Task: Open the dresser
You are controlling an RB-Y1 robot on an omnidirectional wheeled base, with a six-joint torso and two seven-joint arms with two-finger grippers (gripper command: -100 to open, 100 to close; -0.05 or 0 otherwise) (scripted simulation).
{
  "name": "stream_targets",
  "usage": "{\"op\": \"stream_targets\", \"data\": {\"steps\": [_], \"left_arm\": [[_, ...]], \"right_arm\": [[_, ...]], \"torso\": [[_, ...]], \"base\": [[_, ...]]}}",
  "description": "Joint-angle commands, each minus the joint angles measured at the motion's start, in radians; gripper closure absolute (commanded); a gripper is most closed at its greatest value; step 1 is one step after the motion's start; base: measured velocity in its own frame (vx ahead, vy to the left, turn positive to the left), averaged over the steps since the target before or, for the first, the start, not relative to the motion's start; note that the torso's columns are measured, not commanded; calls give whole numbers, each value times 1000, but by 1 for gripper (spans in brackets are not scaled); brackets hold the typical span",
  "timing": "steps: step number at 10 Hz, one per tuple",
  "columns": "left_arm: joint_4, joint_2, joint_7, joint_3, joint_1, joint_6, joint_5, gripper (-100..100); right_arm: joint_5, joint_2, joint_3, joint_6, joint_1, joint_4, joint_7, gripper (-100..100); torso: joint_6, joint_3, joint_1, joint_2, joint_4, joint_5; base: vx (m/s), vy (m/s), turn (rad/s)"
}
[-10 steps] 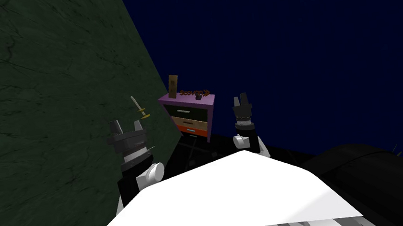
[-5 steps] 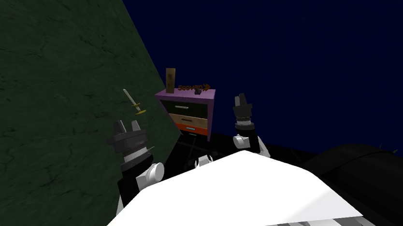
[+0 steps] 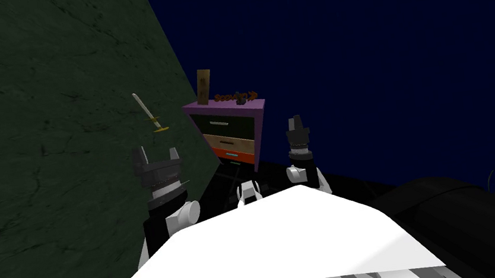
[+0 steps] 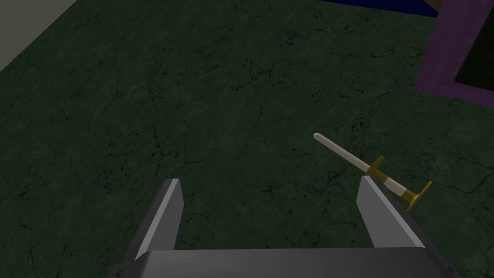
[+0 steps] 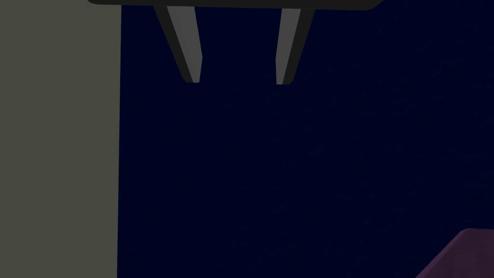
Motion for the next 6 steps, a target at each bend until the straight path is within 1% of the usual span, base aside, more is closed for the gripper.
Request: {"op": "stream_targets", "data": {"steps": [1,3,6], "left_arm": [[-4,60,6,-3,-6,40,-2,-100],[-7,92,13,-4,-17,83,-3,-100],[-10,123,25,-6,-37,158,-4,-100]], "right_arm": [[0,0,0,0,0,0,0,0],[0,0,0,0,0,0,0,0],[0,0,0,0,0,0,0,0]], "torso": [[0,-5,0,2,3,0],[0,-5,0,4,4,0],[0,-5,-1,4,4,0]], "base": [[26,7,-61],[32,9,-104],[41,12,-93]]}}
